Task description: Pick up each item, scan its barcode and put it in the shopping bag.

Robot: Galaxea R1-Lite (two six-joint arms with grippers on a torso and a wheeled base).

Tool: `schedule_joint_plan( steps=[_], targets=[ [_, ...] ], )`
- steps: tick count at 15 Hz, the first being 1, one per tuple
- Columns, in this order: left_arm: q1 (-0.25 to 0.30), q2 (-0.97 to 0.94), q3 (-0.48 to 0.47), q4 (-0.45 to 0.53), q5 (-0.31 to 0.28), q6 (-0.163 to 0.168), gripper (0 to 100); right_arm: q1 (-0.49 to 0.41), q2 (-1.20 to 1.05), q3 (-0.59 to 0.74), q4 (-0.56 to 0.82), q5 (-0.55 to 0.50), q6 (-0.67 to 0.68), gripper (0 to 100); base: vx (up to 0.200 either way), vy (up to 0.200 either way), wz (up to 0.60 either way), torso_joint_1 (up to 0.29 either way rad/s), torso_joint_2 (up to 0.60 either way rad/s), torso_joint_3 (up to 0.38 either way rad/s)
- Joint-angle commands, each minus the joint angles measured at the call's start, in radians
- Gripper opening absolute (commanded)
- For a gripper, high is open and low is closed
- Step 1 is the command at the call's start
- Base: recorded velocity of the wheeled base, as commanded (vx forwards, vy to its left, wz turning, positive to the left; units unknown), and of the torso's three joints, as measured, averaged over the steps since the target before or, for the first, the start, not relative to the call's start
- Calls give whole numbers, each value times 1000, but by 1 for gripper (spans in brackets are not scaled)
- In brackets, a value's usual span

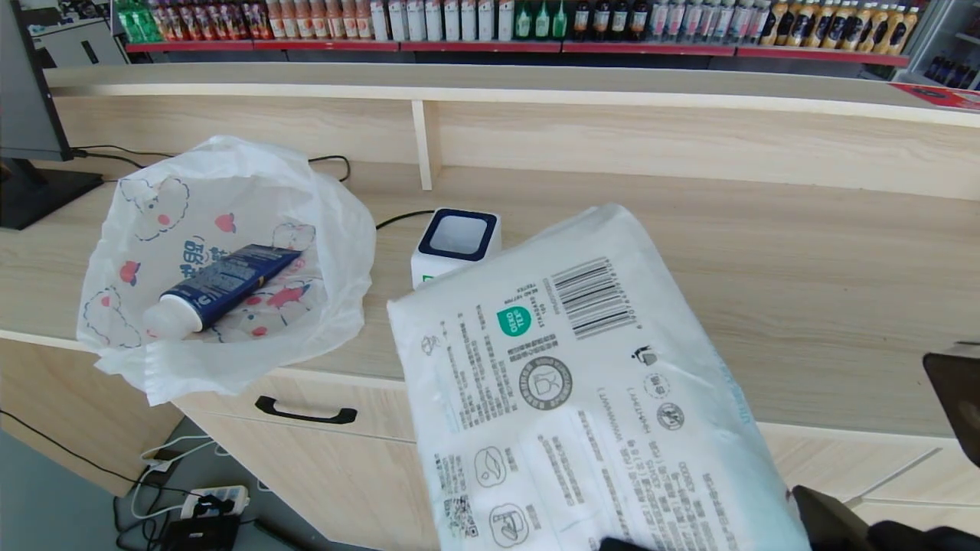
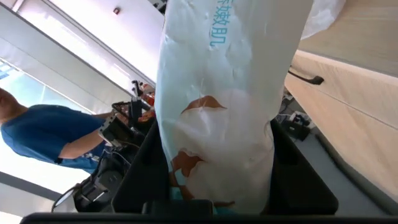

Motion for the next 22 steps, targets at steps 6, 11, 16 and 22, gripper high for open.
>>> schedule_joint_plan(
  steps=[6, 11, 16, 22],
  targets=[
    [0, 0, 0, 0, 0, 1, 0, 1, 6, -19, -2, 33, 53, 0, 0, 0, 0, 0, 0, 0],
    [0, 0, 0, 0, 0, 1, 0, 15, -4, 36, -66, 56, 76, 0, 0, 0, 0, 0, 0, 0],
    [0, 0, 0, 0, 0, 1, 0, 13, -7, 34, -66, 56, 73, 0, 0, 0, 0, 0, 0, 0],
    [0, 0, 0, 0, 0, 1, 0, -91, 19, -64, -31, 55, -62, 0, 0, 0, 0, 0, 0, 0]
  ],
)
